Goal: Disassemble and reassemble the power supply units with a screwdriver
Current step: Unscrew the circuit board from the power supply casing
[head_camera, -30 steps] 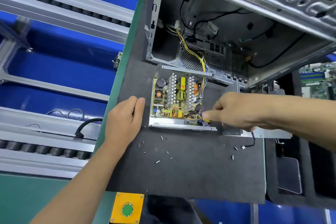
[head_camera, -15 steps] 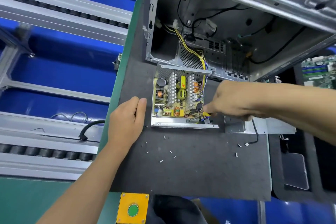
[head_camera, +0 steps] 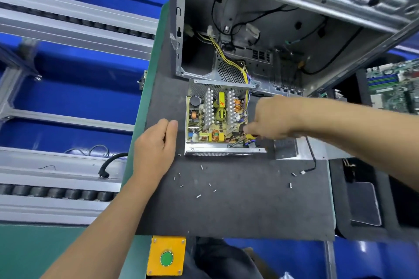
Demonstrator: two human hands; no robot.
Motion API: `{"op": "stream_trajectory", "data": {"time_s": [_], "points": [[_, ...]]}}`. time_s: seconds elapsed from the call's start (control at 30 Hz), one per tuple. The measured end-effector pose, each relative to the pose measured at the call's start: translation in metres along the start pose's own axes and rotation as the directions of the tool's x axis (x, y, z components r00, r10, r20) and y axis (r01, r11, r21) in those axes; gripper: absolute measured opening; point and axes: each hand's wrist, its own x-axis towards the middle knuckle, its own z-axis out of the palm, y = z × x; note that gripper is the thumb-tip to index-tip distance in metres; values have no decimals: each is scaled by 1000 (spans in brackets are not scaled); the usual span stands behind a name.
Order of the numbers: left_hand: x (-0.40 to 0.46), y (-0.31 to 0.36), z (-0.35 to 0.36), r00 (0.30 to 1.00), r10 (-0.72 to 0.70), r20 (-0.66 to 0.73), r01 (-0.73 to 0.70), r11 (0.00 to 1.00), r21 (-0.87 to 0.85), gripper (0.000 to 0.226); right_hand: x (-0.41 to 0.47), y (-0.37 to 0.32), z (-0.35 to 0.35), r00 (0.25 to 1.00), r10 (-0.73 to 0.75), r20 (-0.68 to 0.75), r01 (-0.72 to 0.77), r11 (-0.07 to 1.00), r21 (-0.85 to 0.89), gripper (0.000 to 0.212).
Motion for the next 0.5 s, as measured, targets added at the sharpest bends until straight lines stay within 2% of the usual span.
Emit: {"op": "stream_trajectory", "data": {"time_s": [0.1, 0.2, 0.23, 0.3, 0.33, 0.4, 0.43, 0.5], "points": [[-2, 4, -2, 999, -43, 4, 44, 993, -106, 46, -3, 13, 5, 987, 90, 137, -123, 960, 251, 55], [-4, 17, -8, 998, -50, -32, 43, 980, -195, 28, -19, 45, 12, 992, 100, 82, -124, 917, 379, 56], [-5, 25, -10, 999, 9, -40, -16, 983, -184, 24, -26, 59, 15, 991, 133, 14, -123, 866, 484, 57], [-9, 44, -11, 972, 230, -50, -235, 963, -135, 21, -41, 77, 28, 940, 269, -210, -51, 717, 695, 62], [-10, 53, -10, 934, 357, -34, -358, 928, -104, 23, -45, 79, 42, 907, 318, -276, 9, 641, 768, 62], [-10, 72, -3, 842, 534, 78, -534, 845, -24, 32, -43, 63, 81, 884, 345, -316, 134, 460, 878, 46], [-8, 80, 1, 810, 562, 167, -573, 819, 23, 34, -39, 51, 99, 874, 351, -336, 159, 446, 881, 39], [-3, 92, 5, 772, 534, 345, -600, 792, 115, 37, -26, 29, 126, 855, 358, -374, 187, 460, 868, 31]]}}
